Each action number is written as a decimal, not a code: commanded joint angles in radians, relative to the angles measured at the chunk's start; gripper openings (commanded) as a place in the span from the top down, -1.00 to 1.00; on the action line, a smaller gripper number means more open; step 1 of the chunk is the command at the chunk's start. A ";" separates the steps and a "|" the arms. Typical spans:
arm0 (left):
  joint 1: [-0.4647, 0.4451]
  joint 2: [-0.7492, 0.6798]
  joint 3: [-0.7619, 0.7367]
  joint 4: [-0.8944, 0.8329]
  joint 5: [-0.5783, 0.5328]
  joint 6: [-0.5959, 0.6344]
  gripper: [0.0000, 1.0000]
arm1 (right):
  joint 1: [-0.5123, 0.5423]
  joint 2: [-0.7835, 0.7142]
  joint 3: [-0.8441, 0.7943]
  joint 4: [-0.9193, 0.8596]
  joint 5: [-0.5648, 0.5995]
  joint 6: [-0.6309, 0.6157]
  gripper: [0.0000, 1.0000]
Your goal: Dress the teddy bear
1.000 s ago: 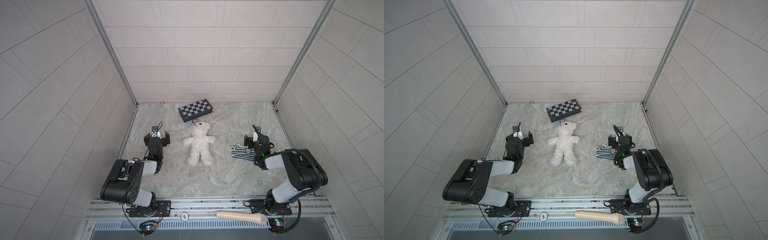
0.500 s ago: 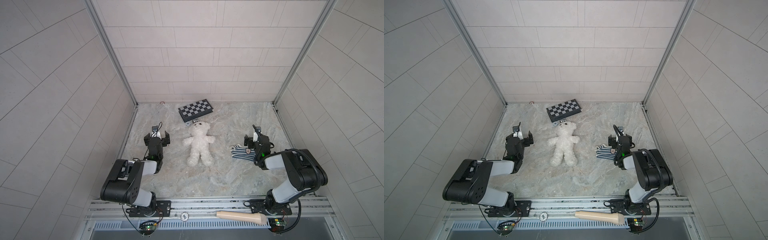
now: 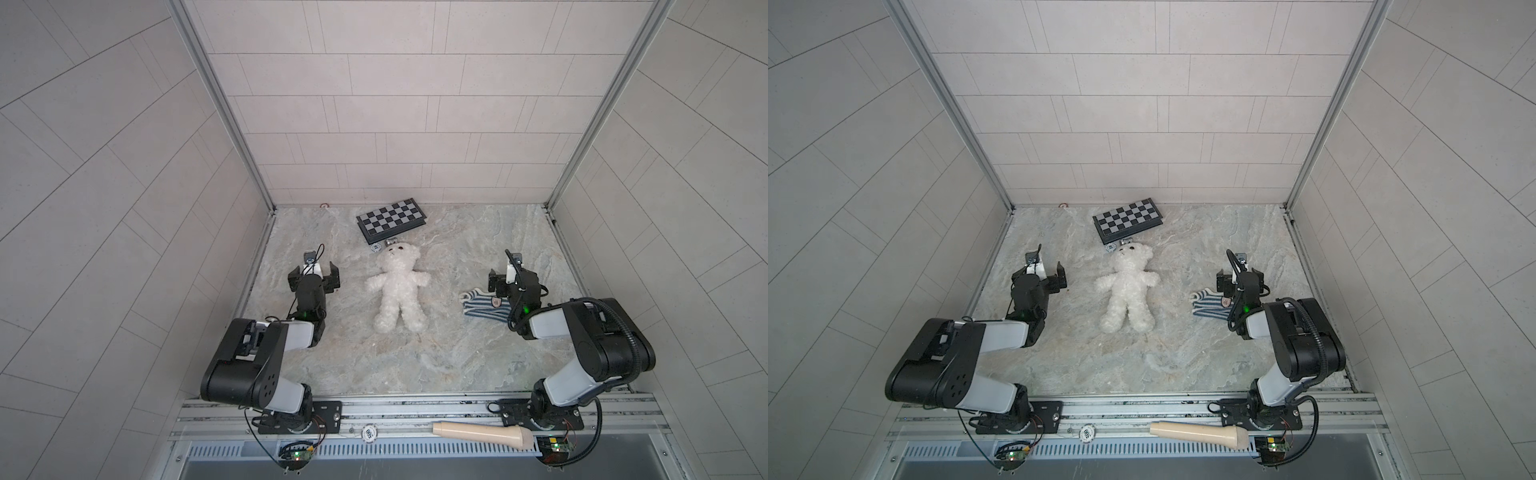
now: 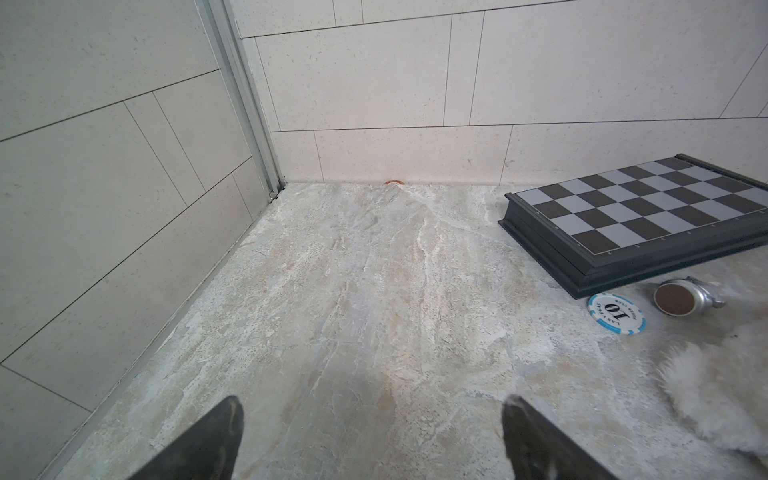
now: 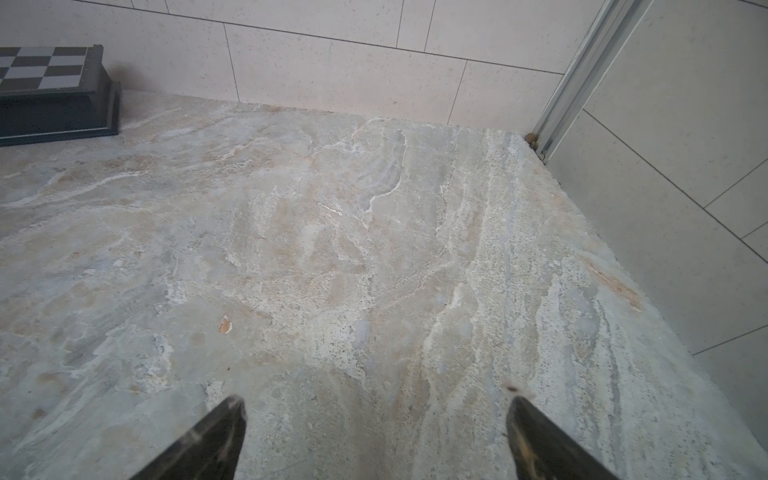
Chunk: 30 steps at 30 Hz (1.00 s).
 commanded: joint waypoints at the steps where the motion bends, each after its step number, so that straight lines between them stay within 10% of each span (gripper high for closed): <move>1: 0.007 0.002 0.010 -0.002 0.003 -0.008 -0.99 | -0.003 -0.001 0.013 0.004 -0.001 -0.009 -0.99; 18: 0.006 -0.128 -0.029 -0.049 -0.072 -0.035 -0.99 | 0.000 -0.127 0.003 -0.090 0.025 -0.008 -0.99; 30: -0.078 -0.479 -0.029 -0.278 -0.141 -0.089 -0.99 | 0.057 -0.380 0.135 -0.562 0.053 0.013 -0.99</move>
